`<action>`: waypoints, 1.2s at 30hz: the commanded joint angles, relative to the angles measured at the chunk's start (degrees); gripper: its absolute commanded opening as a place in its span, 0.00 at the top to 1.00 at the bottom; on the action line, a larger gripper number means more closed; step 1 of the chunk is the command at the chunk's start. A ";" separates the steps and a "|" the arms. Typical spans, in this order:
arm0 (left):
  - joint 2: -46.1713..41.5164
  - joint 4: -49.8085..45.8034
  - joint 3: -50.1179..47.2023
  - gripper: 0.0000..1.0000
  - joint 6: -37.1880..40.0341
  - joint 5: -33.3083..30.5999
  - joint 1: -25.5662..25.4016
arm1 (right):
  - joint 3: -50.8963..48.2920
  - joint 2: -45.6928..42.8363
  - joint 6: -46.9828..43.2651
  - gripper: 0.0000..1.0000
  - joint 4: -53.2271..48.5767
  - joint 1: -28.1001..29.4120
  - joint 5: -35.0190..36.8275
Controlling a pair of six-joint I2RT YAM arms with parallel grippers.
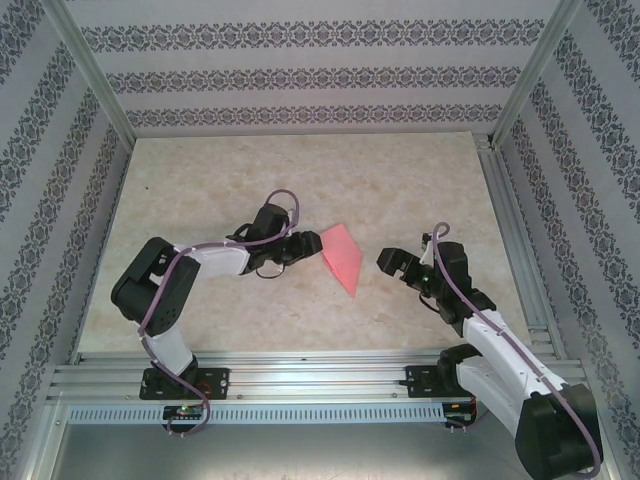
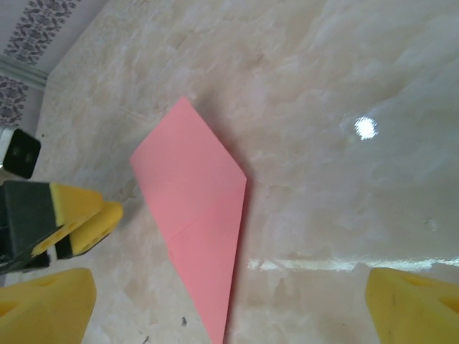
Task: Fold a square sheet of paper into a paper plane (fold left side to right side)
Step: Fold the wing for the fifth time at the center of the table.
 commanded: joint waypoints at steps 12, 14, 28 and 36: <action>12.00 6.20 8.80 0.61 -0.27 0.07 -0.47 | 1.46 17.14 4.06 0.26 16.76 -1.12 -14.47; 12.39 6.89 8.64 0.66 -0.43 0.21 -0.38 | 1.45 18.61 4.66 0.28 18.05 -1.09 -14.77; 11.29 9.70 7.75 0.96 1.76 4.28 1.37 | 1.54 27.05 9.10 0.32 28.09 0.95 -16.07; 8.86 9.88 7.15 1.00 4.89 6.54 1.59 | 4.04 32.40 12.59 0.36 27.90 3.43 -12.47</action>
